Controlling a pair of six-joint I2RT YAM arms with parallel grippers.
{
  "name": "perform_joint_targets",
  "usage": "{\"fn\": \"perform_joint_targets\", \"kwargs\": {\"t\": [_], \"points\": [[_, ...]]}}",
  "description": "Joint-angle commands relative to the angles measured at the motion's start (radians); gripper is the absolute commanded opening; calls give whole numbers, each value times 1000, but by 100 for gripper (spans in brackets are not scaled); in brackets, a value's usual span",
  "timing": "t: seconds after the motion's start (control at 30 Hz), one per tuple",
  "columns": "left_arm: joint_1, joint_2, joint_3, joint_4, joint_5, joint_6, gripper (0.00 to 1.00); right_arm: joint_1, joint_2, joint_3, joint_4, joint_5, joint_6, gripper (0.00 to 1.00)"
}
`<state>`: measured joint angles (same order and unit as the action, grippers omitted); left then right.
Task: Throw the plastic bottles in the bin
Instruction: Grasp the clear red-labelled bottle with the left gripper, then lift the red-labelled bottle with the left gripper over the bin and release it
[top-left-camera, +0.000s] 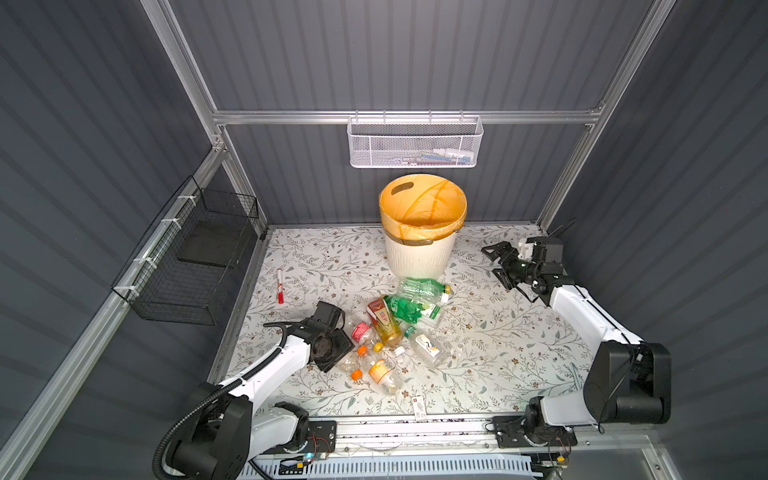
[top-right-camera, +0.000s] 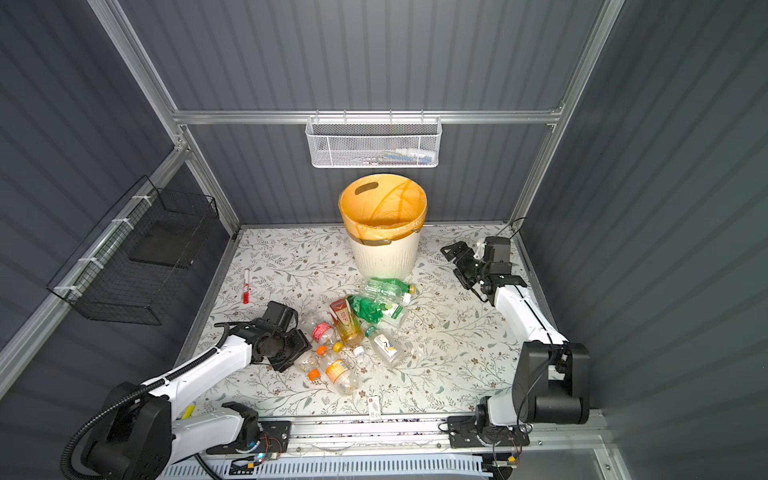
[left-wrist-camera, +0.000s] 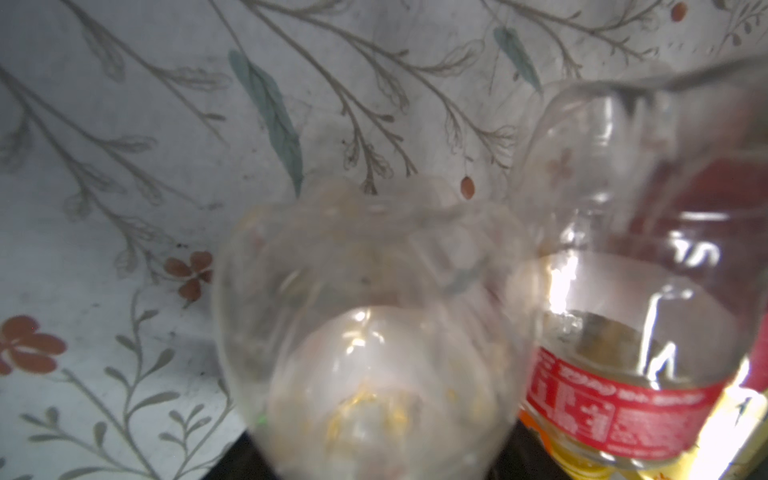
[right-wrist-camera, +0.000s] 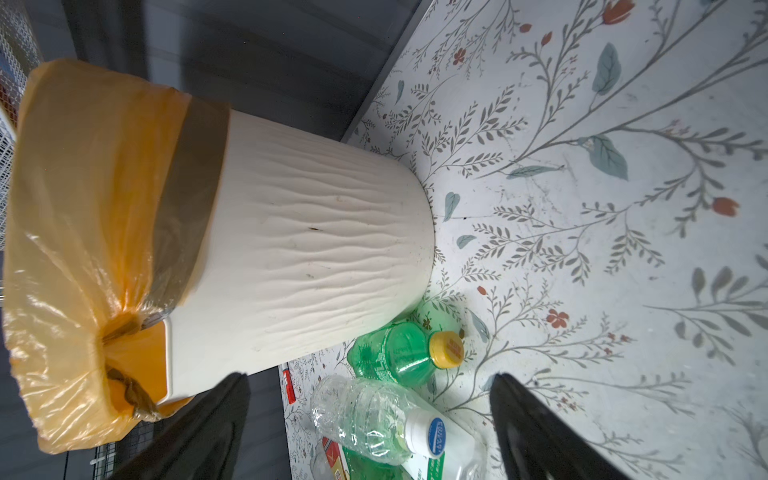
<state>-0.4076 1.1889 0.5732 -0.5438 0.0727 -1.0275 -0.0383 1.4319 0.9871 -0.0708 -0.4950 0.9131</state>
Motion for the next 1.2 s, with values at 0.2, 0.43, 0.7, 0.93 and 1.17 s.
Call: {"fn": "perform_joint_targets", "kwargs": {"t": [0.2, 0.43, 0.7, 0.93, 1.17], "points": [[38, -74, 1, -77, -73, 38, 57, -17, 4, -18, 17, -32, 6, 92], [381, -83, 187, -186, -14, 355, 57, -18, -2, -12, 9, -46, 4, 91], [479, 207, 379, -76, 50, 552, 56, -18, 15, 0, 1, -72, 25, 89], [480, 380, 562, 23, 150, 562, 54, -16, 26, -23, 14, -66, 45, 88], [305, 521, 1328, -54, 249, 555, 53, 3, 67, -28, 57, -108, 89, 87]]}}
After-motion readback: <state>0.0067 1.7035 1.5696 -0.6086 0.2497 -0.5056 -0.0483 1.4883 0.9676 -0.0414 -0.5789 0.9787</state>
